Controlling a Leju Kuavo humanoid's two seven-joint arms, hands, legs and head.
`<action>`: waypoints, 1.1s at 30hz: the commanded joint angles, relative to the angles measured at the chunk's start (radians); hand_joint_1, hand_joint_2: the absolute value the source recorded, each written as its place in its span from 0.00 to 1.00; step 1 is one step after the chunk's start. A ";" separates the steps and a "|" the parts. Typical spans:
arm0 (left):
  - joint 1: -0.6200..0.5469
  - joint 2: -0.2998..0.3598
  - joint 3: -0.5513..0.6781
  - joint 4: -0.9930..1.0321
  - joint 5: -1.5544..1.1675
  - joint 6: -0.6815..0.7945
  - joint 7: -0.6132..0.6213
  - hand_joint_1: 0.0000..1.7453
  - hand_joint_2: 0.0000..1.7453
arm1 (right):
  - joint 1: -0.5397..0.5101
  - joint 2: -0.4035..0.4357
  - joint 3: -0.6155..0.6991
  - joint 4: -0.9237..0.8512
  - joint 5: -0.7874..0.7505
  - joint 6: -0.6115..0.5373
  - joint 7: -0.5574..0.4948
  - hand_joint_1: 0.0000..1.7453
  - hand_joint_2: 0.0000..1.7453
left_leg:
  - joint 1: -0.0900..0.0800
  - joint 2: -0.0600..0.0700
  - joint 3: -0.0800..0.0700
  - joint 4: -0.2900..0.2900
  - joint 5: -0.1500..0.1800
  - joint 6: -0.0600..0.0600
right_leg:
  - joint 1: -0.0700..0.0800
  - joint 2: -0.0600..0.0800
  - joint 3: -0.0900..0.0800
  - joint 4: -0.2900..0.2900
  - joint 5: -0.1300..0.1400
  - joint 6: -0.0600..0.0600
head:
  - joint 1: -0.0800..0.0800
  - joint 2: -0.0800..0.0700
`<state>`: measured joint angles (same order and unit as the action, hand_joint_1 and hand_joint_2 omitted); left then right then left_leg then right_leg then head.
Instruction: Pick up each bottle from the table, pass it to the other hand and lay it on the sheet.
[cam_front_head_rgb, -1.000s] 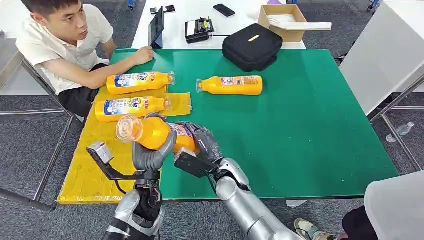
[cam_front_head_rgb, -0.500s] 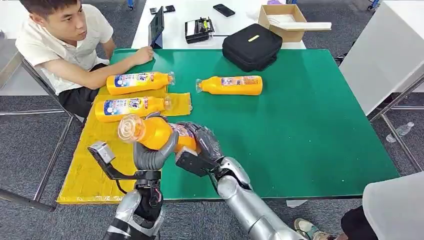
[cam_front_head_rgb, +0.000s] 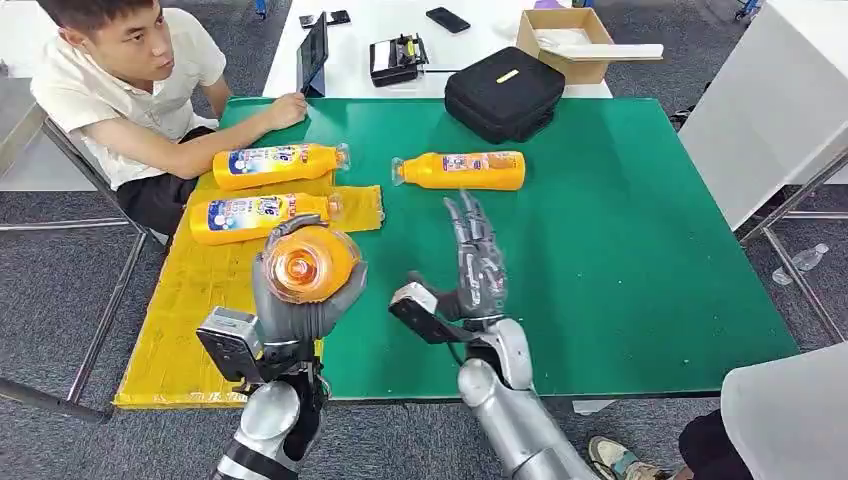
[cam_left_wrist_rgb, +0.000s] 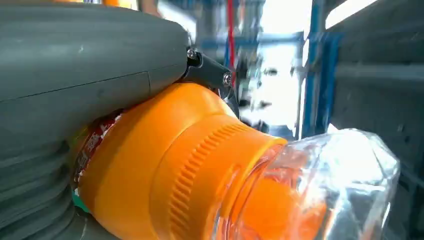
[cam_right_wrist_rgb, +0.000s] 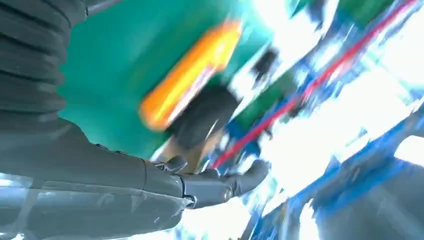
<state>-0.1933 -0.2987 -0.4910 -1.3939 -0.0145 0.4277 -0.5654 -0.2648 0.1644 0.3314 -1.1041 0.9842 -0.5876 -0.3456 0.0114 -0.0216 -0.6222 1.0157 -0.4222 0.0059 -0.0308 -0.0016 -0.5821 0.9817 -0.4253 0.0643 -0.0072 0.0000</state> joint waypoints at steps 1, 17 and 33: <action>0.056 0.026 0.014 -0.037 -0.010 0.038 -0.012 1.00 1.00 | 0.135 -0.106 -0.304 -0.099 -0.114 -0.060 -0.082 0.00 1.00 | 0.000 -0.002 0.004 -0.001 -0.001 0.001 | 0.001 -0.004 0.007 -0.003 -0.001 -0.003 | 0.000 0.000; 0.069 0.036 0.153 0.006 -0.972 0.269 0.270 1.00 1.00 | 0.200 -0.072 -0.409 -0.244 -0.111 0.017 -0.130 0.00 1.00 | 0.000 0.002 0.002 -0.001 -0.001 0.000 | 0.001 0.000 0.002 -0.001 0.000 -0.003 | 0.000 0.000; -0.064 0.063 0.288 0.397 -1.536 0.055 0.641 1.00 1.00 | 0.224 -0.048 -0.442 -0.310 -0.136 0.129 -0.183 0.00 1.00 | 0.000 0.002 0.004 -0.002 -0.001 0.000 | 0.001 0.000 0.004 -0.002 0.000 -0.003 | 0.000 0.000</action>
<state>-0.1339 -0.2731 -0.2304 -1.2817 -1.4893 0.6254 -0.0153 -0.0190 0.0973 -0.0587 -1.4248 0.8637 -0.5013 -0.5020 0.0112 -0.0207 -0.6222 1.0156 -0.4224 0.0061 -0.0309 -0.0009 -0.5827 0.9817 -0.4252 0.0642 -0.0072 0.0000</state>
